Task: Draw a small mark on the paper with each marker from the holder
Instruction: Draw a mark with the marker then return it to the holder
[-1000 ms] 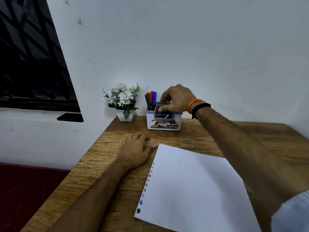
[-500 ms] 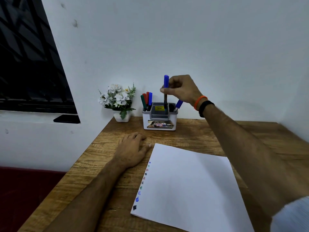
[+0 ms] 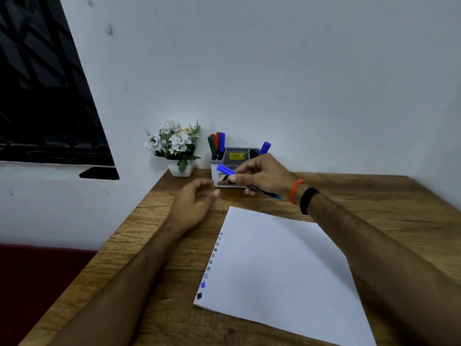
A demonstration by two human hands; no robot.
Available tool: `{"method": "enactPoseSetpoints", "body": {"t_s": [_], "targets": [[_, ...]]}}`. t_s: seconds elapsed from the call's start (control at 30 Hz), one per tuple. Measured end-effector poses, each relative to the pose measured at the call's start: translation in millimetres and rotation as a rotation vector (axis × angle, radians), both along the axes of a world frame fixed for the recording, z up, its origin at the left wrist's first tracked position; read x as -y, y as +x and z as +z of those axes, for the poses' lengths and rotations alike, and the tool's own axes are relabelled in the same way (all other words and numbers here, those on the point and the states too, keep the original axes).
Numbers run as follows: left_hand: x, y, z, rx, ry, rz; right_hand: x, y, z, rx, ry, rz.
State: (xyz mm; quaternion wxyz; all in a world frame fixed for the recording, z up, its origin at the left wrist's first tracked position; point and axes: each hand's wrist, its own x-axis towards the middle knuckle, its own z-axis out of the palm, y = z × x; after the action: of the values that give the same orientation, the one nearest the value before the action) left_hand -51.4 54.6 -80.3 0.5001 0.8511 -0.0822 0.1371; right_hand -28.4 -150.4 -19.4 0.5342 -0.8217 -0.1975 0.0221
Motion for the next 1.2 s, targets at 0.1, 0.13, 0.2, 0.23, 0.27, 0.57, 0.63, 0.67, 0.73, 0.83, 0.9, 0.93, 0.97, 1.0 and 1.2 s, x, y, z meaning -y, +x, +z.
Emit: {"method": "enactPoseSetpoints", "body": {"t_s": [0.1, 0.13, 0.2, 0.23, 0.27, 0.57, 0.63, 0.67, 0.73, 0.83, 0.9, 0.93, 0.97, 1.0, 1.2], "targets": [[2.2, -6.9, 10.0, -0.008, -0.26, -0.134, 8.9, -7.5, -9.1, -0.007, -0.086, 0.024], [3.4, -9.9, 12.1, 0.011, -0.265, -0.161, 11.0, -10.5, -11.0, -0.009, -0.094, 0.033], [7.1, -14.4, 15.3, 0.044, -0.235, -0.203, 12.8, -15.6, -14.1, -0.021, -0.088, 0.053], [9.1, -15.7, 15.7, 0.053, -0.21, -0.218, 13.4, -17.4, -15.3, -0.032, -0.083, 0.066], [10.8, -16.5, 15.6, 0.053, -0.193, -0.223, 14.3, -18.7, -15.2, -0.04, -0.095, 0.078], [4.3, -13.8, 15.2, -0.008, -0.224, -0.164, 36.6, -11.7, -10.5, 0.009, 0.083, 0.028], [10.9, -17.7, 14.3, -0.059, -0.231, -0.23, 32.4, -10.2, -14.9, -0.033, 0.258, -0.011], [14.4, -19.0, 12.9, -0.083, -0.228, -0.253, 29.1, -10.5, -17.1, -0.06, 0.318, -0.028], [20.2, -19.7, 11.3, -0.109, -0.204, -0.288, 22.9, -11.4, -20.9, -0.088, 0.35, -0.031], [24.1, -20.1, 11.8, -0.083, -0.134, -0.315, 16.6, -14.9, -25.2, -0.066, 0.298, 0.03], [24.4, -19.8, 11.9, -0.075, -0.127, -0.331, 12.5, -16.7, -26.9, -0.062, 0.289, 0.055], [24.2, -20.0, 11.9, -0.077, -0.122, -0.333, 10.3, -17.6, -27.7, -0.064, 0.288, 0.063], [24.1, -20.0, 11.3, -0.076, -0.111, -0.334, 8.0, -18.6, -28.4, -0.066, 0.283, 0.072], [24.1, -19.8, 9.9, -0.071, -0.098, -0.335, 5.8, -20.0, -29.1, -0.067, 0.274, 0.079], [26.2, -21.3, 9.2, -0.016, 0.005, -0.354, -0.4, -22.8, -33.7, -0.026, 0.186, 0.104]]}}
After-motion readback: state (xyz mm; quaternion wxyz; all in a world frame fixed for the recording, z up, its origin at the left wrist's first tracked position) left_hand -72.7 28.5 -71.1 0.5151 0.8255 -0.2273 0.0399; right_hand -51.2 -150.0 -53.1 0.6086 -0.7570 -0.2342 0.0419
